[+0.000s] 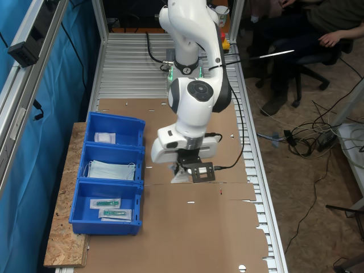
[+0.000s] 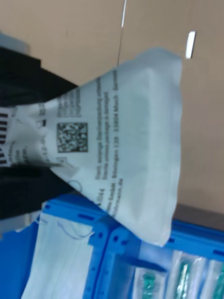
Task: Pick and place sorting task of medical equipment.
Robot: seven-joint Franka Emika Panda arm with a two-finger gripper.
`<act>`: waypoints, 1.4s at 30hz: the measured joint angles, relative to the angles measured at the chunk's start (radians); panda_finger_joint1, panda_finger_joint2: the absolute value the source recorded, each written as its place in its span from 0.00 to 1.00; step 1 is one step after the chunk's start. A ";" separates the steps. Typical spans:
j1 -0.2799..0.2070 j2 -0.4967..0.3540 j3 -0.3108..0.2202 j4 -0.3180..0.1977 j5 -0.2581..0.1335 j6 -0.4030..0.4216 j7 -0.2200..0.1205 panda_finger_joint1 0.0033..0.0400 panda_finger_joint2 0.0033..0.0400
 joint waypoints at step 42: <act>-0.176 -0.283 -0.085 -0.470 0.160 -0.074 0.000 0.15 0.15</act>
